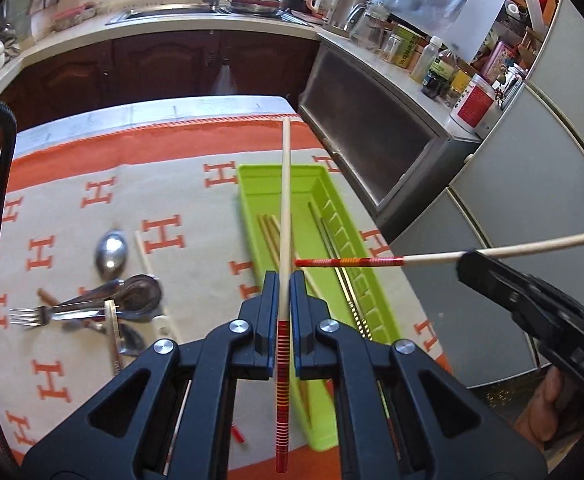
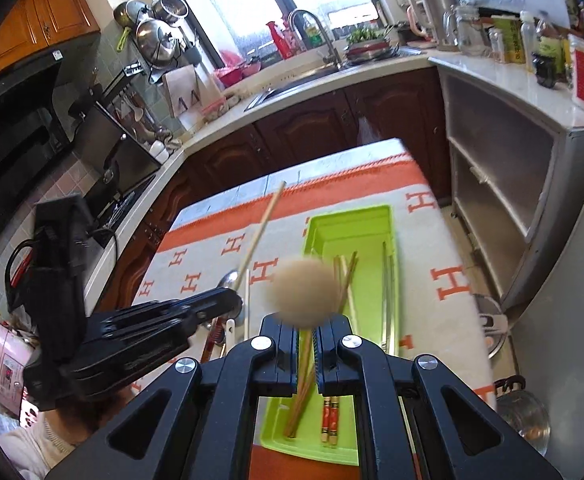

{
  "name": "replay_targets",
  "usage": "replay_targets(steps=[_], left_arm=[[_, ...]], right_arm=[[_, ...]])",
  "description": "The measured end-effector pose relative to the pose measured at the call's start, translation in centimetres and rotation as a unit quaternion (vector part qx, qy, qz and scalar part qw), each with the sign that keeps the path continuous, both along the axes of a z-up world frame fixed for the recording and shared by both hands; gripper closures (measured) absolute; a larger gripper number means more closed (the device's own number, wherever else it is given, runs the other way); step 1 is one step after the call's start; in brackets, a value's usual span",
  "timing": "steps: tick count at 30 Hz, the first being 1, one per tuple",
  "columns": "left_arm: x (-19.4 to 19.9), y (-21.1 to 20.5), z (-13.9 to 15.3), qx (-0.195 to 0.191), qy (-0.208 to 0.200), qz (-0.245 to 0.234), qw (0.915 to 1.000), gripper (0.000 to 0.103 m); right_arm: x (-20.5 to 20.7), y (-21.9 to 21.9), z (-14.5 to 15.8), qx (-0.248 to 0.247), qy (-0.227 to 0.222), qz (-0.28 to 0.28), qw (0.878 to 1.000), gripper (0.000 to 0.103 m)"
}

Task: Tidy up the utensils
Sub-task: 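Lift both white chopsticks and carry them over the green tray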

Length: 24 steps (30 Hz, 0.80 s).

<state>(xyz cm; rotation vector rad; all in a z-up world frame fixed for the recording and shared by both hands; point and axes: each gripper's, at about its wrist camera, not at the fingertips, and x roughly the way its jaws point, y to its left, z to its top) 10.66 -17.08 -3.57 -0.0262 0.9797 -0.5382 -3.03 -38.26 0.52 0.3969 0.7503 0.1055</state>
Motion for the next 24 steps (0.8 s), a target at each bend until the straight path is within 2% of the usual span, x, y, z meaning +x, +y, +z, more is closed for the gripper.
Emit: replay_targets(steps=[5, 8, 11, 14, 17, 24], left_arm=[[0.7, -2.4, -1.9, 0.0, 0.026, -0.014, 0.9996, 0.099], [1.1, -3.5, -2.9, -0.004, 0.024, -0.01, 0.9997, 0.1], [1.3, -3.9, -4.0, -0.006, 0.017, -0.006, 0.9998, 0.1], [1.9, -4.1, -5.6, 0.004, 0.041, -0.003, 0.9991, 0.1], [2.1, -4.0, -6.7, 0.011, 0.061, -0.007, 0.998, 0.099], [1.3, -2.5, -5.7, 0.013, 0.032, 0.003, 0.9994, 0.099]], right_arm=[[-2.3, -1.8, 2.0, -0.018, -0.008, -0.013, 1.0, 0.098], [-3.5, -2.2, 2.9, -0.042, -0.008, -0.007, 0.999, 0.098], [-3.9, -2.3, 2.8, -0.053, 0.001, -0.014, 0.998, 0.098], [-3.7, -2.5, 2.0, -0.047, 0.011, -0.014, 0.999, 0.098], [-3.3, -2.0, 1.5, -0.065, 0.016, -0.017, 0.998, 0.098], [-1.5, 0.3, 1.2, -0.099, 0.03, 0.011, 0.995, 0.098]])
